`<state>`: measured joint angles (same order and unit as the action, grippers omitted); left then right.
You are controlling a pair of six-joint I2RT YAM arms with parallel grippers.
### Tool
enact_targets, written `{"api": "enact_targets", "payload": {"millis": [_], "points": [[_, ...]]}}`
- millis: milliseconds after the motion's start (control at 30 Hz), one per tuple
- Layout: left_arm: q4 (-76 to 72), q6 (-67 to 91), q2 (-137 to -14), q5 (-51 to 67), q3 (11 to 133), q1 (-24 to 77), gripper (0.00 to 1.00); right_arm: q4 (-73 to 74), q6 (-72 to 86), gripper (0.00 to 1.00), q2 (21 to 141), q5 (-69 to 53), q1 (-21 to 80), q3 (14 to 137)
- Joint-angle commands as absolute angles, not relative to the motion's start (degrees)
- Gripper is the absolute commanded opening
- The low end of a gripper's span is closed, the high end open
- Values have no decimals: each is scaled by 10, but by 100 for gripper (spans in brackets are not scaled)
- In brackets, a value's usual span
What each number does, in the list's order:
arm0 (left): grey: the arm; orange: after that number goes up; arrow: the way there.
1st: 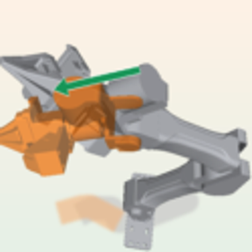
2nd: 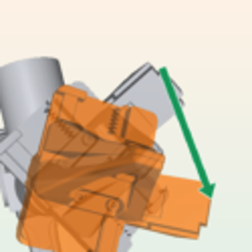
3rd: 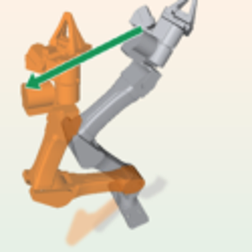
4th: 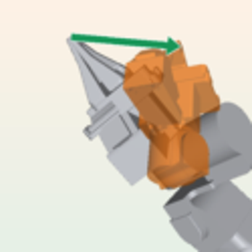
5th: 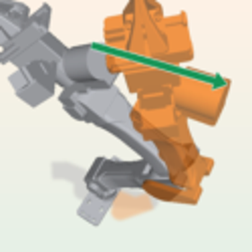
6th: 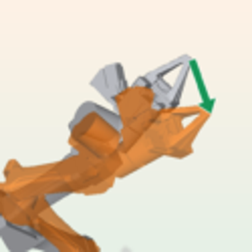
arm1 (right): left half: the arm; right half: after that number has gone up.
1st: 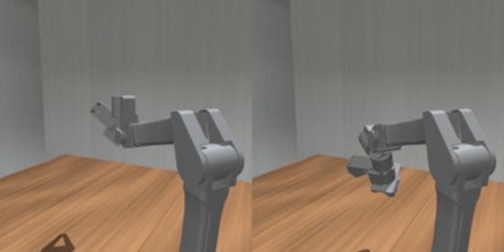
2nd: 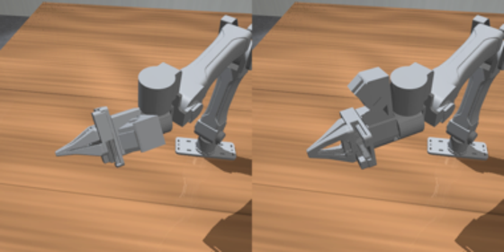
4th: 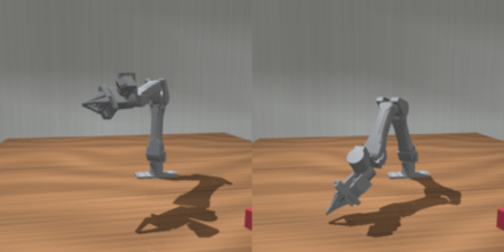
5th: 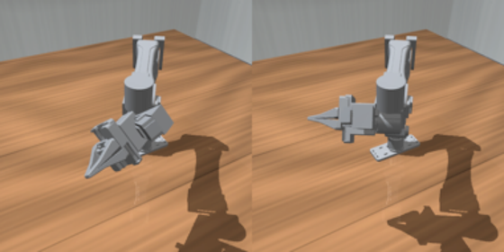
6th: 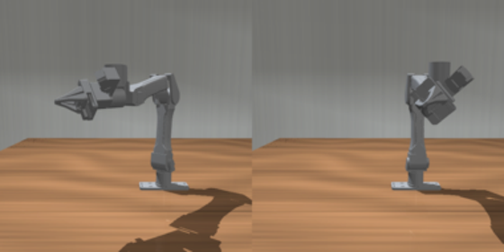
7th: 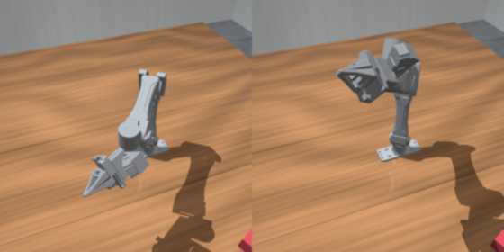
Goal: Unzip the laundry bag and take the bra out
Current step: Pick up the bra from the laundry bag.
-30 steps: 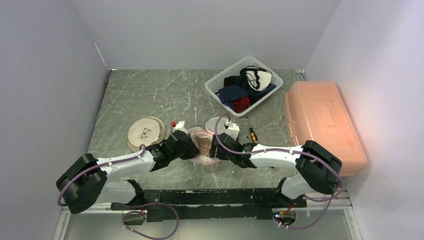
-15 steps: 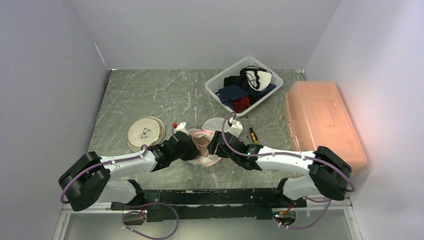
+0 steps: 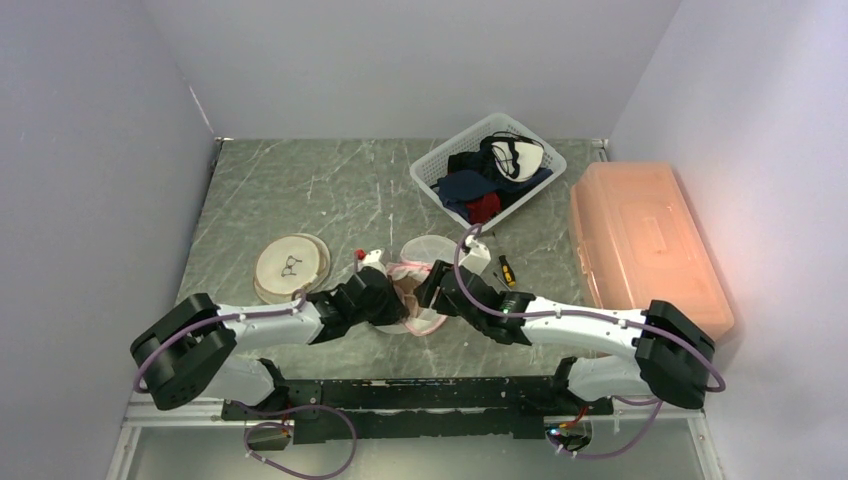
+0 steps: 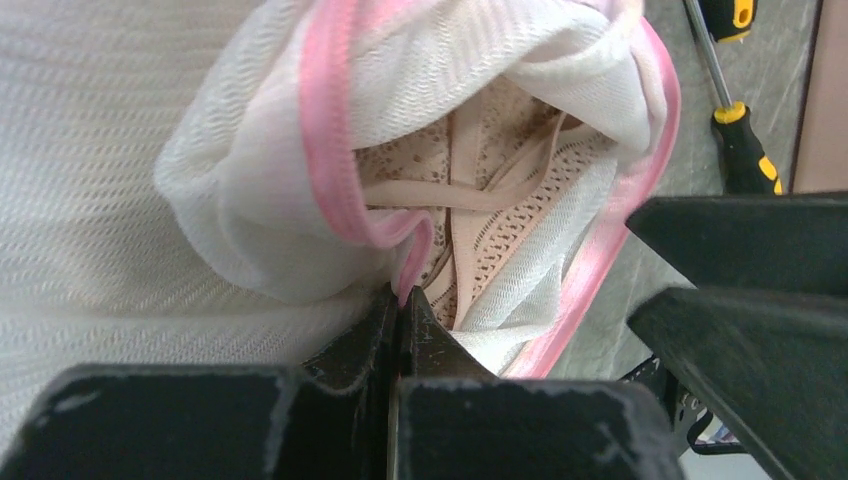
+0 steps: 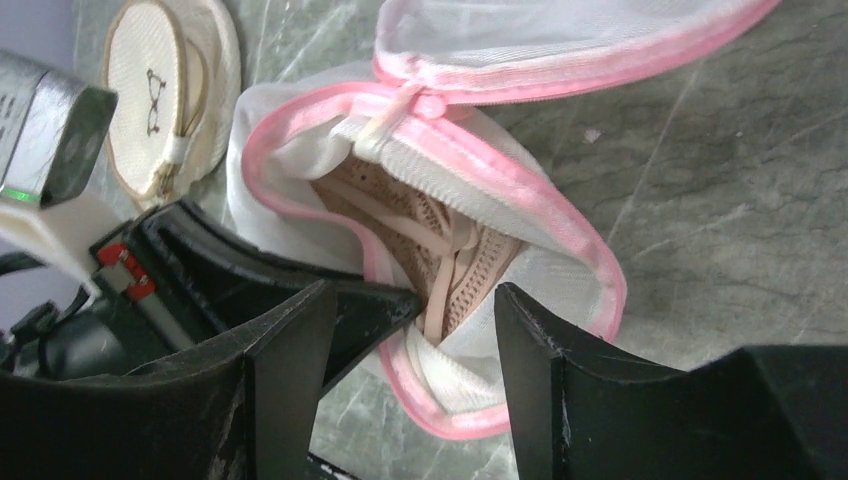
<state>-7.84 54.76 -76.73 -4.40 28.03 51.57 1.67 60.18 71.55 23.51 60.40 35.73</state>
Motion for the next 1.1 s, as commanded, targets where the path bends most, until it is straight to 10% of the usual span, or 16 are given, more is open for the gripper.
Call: {"api": "enact_targets", "payload": {"millis": [0,1067], "points": [[-97,544,-772,-48,302,530,3,-46,624,62,719,242,586,335],[-77,542,-768,-63,305,539,3,-80,554,61,769,233,583,347]]}}
